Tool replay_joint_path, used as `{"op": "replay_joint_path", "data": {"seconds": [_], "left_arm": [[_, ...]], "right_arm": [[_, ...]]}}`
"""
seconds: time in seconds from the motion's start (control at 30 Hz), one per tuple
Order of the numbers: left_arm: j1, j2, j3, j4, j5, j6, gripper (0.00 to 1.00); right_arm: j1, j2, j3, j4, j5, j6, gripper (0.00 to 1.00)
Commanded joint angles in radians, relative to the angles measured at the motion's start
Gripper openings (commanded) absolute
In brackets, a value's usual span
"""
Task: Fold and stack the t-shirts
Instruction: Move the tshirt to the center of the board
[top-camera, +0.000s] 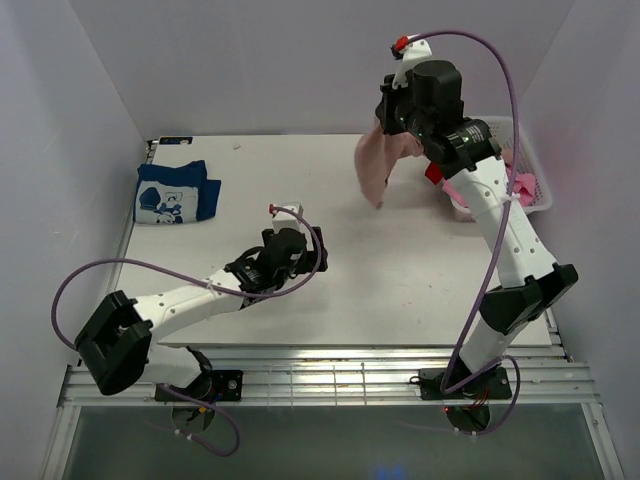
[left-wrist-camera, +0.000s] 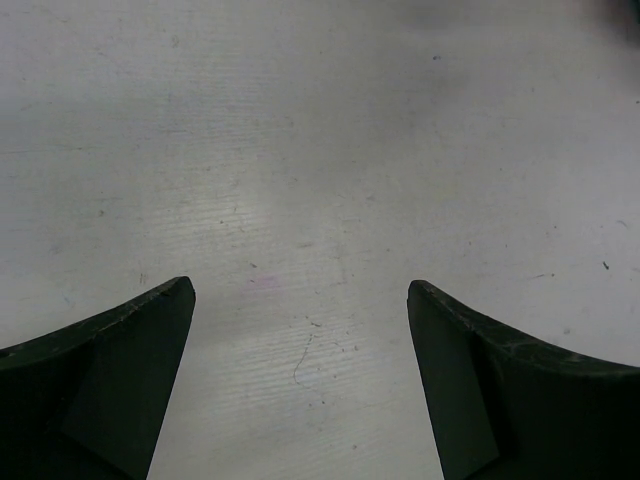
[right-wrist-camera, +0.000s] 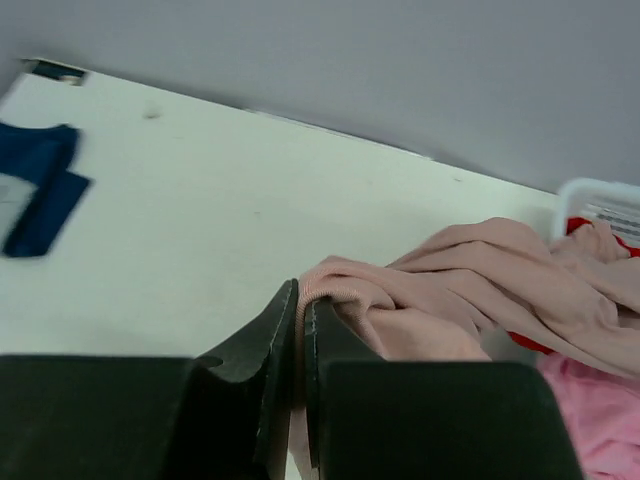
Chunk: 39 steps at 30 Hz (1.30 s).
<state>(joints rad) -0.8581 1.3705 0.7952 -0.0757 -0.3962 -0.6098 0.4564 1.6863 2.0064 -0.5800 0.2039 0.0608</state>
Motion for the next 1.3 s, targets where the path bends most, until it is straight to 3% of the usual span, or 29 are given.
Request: {"op": "replay_joint_path", "data": {"seconds": [0.0,0.1,0.3,0.47,0.57,0.67,0.8,0.87,0.93,1.07,1.17,1.27], "left_arm": [[0.010,-0.131,-0.036,-0.050,-0.076,-0.040,0.98],[0.011,-0.250,-0.070,-0.099,-0.140,-0.086,0.98],[0.016,-0.520,-0.116,-0.151,-0.170,-0.071,0.96],[0.017,-0.710,-0.106,-0.190,-0.159,-0.065,0.95],[0.016,-0.761,-0.106,-0.219,-0.185,-0.073,0.95],[0.016,-0.777,-0.109,-0.249,-0.233,-0.091,0.95],[0.018,-0.780,-0.108,-0.286,-0.259,-0.103,0.95],[0.016,-0.778,-0.102,-0.297,-0.268,-0.111,0.95],[0.017,-0.783,-0.099,-0.308,-0.279,-0.119,0.95],[0.018,-0.807,-0.105,-0.315,-0.293,-0.119,0.95],[0.018,-0.824,-0.109,-0.325,-0.309,-0.113,0.95],[0.016,-0.832,-0.106,-0.338,-0.316,-0.116,0.95]], "right_arm": [[0.034,-0.004,0.193,-0.107,-0.190,0.068,0.08],[0.039,-0.046,0.249,-0.095,-0.257,0.102,0.08],[0.039,-0.221,-0.045,-0.008,-0.155,0.094,0.08],[0.047,-0.274,-0.285,0.081,-0.236,0.146,0.08],[0.105,-0.217,-0.241,0.063,-0.258,0.154,0.08],[0.198,-0.111,-0.086,0.017,-0.280,0.146,0.08],[0.295,0.044,0.174,-0.020,-0.395,0.158,0.08],[0.320,0.145,0.398,-0.043,-0.441,0.175,0.08],[0.320,0.161,0.481,0.001,-0.507,0.223,0.08],[0.318,0.023,0.280,0.236,-0.552,0.270,0.09],[0.315,-0.007,0.314,0.243,-0.541,0.271,0.09],[0.309,-0.048,0.269,0.207,-0.427,0.232,0.09]]}}
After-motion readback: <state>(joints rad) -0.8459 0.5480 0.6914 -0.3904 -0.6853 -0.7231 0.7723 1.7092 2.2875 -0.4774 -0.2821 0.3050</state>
